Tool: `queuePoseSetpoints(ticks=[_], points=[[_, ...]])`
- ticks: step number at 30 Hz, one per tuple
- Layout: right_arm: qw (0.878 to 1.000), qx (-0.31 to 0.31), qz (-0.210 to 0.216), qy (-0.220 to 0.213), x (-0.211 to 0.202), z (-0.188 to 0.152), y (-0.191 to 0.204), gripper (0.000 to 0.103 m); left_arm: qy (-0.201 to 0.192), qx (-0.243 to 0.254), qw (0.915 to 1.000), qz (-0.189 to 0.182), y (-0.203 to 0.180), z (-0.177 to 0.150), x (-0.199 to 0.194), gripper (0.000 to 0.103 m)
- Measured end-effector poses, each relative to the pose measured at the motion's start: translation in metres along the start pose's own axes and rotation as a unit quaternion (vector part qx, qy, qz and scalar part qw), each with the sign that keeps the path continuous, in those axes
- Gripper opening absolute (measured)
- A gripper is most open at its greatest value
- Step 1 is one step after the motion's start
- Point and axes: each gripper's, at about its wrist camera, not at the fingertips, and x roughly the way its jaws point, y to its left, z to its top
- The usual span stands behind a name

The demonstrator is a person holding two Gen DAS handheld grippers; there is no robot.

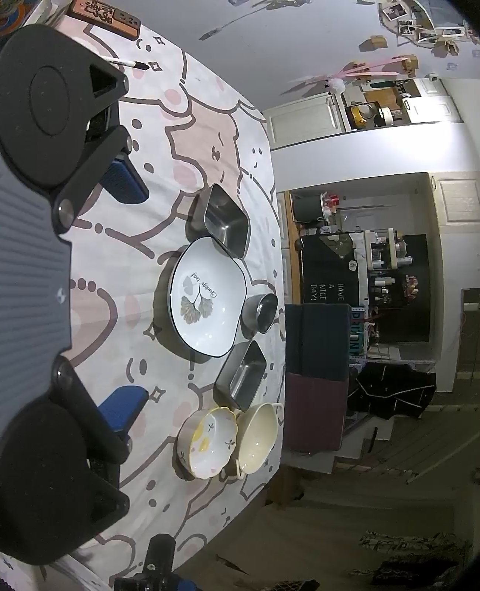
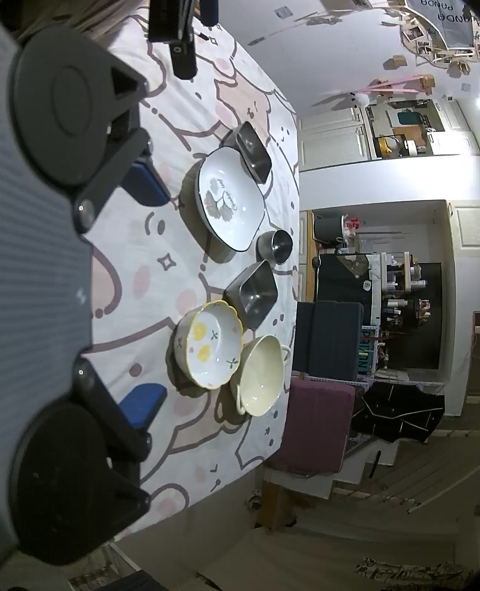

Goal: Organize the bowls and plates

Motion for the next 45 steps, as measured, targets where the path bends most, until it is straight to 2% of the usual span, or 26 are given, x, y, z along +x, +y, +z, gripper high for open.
queuePoseSetpoints(ticks=[45], points=[[1.000,0.000,0.001,0.004,0.0002,0.0002,-0.0003,0.103,-0.002,0.000,1.0000,-0.003,0.0008,-0.0014,-0.0059,0.103]])
